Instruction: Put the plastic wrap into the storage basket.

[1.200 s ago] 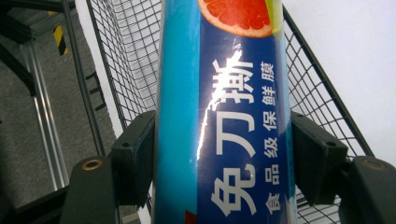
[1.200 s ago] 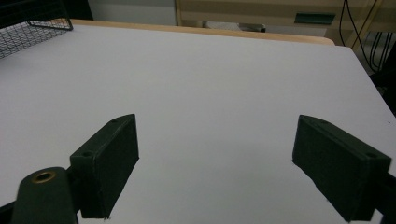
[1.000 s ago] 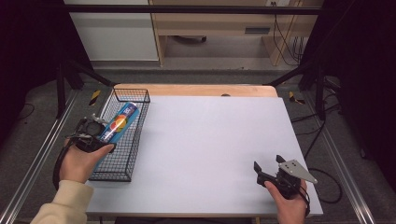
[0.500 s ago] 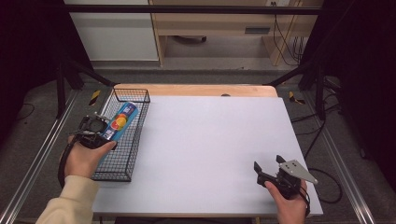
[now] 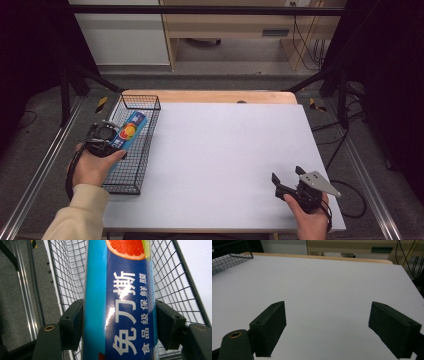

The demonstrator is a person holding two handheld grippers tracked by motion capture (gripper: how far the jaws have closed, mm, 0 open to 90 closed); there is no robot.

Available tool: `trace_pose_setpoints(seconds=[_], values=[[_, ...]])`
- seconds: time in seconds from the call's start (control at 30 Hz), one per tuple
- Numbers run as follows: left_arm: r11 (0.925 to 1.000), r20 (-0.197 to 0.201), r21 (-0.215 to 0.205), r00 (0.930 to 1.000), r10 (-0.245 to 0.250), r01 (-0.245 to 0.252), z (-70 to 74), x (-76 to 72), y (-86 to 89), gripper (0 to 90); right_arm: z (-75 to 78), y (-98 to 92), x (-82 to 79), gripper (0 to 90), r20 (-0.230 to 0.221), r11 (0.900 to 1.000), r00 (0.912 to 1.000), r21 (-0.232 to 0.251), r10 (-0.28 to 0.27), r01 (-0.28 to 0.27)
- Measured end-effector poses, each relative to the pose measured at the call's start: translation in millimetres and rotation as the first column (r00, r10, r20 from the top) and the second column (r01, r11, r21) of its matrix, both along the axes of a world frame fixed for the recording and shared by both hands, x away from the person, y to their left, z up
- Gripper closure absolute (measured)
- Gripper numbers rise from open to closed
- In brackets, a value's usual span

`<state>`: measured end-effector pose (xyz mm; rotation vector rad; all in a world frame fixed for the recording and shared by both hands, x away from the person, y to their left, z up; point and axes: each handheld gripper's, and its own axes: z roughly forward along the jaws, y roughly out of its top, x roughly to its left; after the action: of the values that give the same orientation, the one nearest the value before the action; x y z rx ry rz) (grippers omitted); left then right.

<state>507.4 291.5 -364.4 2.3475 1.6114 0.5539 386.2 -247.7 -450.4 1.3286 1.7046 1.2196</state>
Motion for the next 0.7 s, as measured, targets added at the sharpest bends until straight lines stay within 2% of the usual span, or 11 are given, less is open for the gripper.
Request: trace_pose_setpoints(seconds=[0.2, 0.3, 0.57, 0.63, 0.7], values=[[1.0, -0.026, -0.004, 0.9997, 0.002, -0.002, -0.9, 3.4, -1.7, 32.1, 0.1, 0.6, -0.3, 14.7, 0.001, 1.0, 1.0, 0.005, 0.006, -0.006], [0.9996, -0.048, 0.027, 0.9988, 0.012, -0.011, -4.4, 4.8, 1.5, 32.1, 0.1, -0.3, 0.1, 14.7, -0.001, 1.0, 1.0, 0.01, 0.003, -0.003], [0.9986, -0.076, 0.053, 0.9971, 0.005, -0.001, -6.7, 8.8, -0.4, 32.1, 0.3, 1.7, 0.2, 14.8, 0.001, 1.0, 1.0, 0.003, 0.008, -0.008], [0.9961, -0.094, 0.087, 0.9955, -0.001, 0.009, -8.9, 12.1, -4.3, 32.1, -0.1, 1.1, 0.4, 14.9, -0.001, 1.0, 1.0, 0.004, 0.007, -0.007], [0.9942, -0.119, 0.105, 0.9929, -0.01, 0.023, -10.9, 15.0, -6.9, 32.1, -0.1, 0.7, 0.3, 14.8, -0.001, 1.0, 1.0, 0.006, 0.009, -0.009]])
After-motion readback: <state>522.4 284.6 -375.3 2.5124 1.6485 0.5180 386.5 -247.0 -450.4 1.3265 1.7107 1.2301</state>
